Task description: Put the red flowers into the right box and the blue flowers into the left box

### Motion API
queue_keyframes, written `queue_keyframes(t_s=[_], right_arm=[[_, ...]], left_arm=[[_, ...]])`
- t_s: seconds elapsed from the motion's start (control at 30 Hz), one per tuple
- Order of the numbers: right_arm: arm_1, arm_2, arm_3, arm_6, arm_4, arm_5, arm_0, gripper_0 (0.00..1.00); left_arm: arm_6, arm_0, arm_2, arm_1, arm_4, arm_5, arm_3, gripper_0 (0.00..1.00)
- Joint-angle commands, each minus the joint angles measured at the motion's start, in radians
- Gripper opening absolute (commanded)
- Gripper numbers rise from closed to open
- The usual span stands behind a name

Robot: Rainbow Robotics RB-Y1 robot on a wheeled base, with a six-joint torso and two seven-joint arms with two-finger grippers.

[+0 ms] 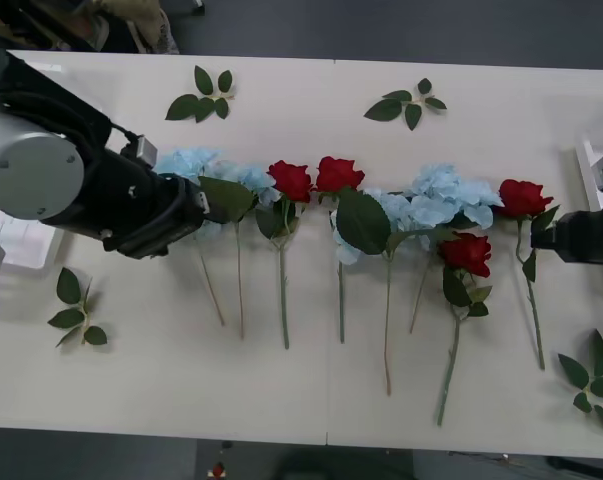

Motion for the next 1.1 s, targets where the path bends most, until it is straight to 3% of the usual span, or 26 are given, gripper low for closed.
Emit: queue_keyframes(t_s=[0.03, 0.33, 0.67, 1.1], right_arm=[[-0.014, -0.011, 0.036, -0.029, 0.009, -0.045, 0.005, 1.0], [-0.014, 0.021, 0.12, -0.02, 0.049, -0.135, 0.005, 1.0], [-0.011, 0.114, 0.214, -0.013, 0.082, -0.244, -0.025, 1.0], [0.034, 0.168, 0.294, -0.002, 0.097, -0.252, -0.101, 1.0]], left_arm=[[0.008, -0.047, -0.052, 0.018, -0.05, -0.062, 0.013, 1.0], [0.003, -0.111, -0.098, 0.015, -0.14, -0.074, 0.135, 1.0], [-0.01, -0.156, -0.133, 0.01, -0.188, -0.183, 0.292, 1.0], [-0.012, -0.23, -0.251, -0.034, -0.32, -0.255, 0.45, 1.0]])
